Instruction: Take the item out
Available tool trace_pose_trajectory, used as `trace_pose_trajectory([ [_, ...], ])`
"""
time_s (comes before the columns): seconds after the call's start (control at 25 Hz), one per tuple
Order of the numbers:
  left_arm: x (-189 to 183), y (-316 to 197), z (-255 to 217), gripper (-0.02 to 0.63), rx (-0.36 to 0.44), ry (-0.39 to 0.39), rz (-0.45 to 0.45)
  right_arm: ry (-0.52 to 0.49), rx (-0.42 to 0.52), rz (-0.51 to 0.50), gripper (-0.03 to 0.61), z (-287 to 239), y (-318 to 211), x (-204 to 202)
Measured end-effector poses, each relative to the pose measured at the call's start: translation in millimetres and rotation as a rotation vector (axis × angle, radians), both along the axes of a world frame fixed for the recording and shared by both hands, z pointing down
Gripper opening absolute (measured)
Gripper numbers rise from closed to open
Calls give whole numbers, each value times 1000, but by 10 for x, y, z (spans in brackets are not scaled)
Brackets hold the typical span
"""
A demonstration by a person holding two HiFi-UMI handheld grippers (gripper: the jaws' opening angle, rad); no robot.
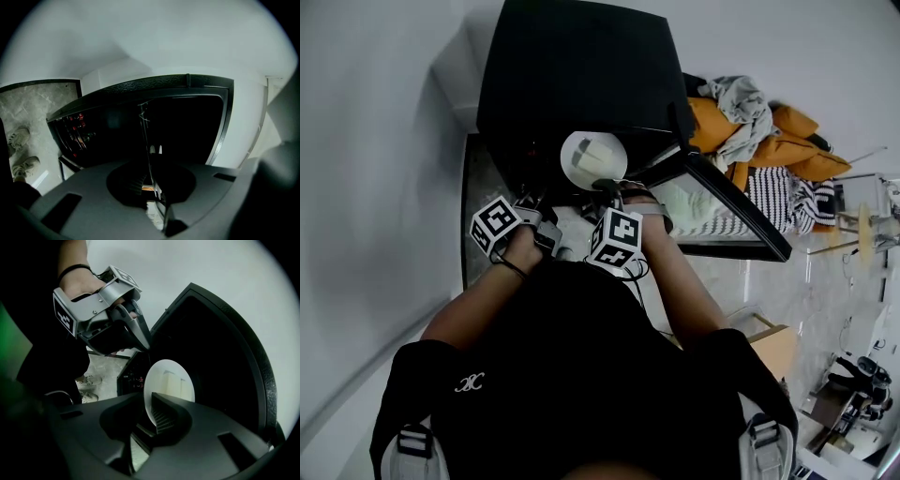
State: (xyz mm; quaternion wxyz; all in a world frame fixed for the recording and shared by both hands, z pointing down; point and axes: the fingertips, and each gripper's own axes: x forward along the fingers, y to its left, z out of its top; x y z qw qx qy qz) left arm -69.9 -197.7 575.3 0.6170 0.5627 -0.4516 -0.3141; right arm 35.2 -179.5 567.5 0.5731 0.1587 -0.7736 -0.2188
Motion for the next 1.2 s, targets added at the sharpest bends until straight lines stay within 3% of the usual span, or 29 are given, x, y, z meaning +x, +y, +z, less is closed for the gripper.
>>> trace_pose_trajectory([
  [0.4,-4,-24,-48,35,7,7,-8,-157,59,97,67,-158,19,96],
  [0.52,-2,-20,-50,35,8,3,-7,-288,85,171,67,-315,4,148],
  [0.6,0,-13,-64,35,9,-2,-5,-459,76,289,67,-479,-25,207],
  [0.68,0,-11,-79,35,10,-3,-3,-686,-37,448,67,-587,-22,255],
  [0.96,-4,-36,-65,35,9,1,1,-1539,-703,1095,67,-555,-17,437],
  [1.08,6,-49,-43,35,9,1,0,-1759,-876,1268,67,-404,-32,511],
  [1.2,25,-39,-42,35,8,0,1,-1872,-963,1366,67,-292,-52,568],
])
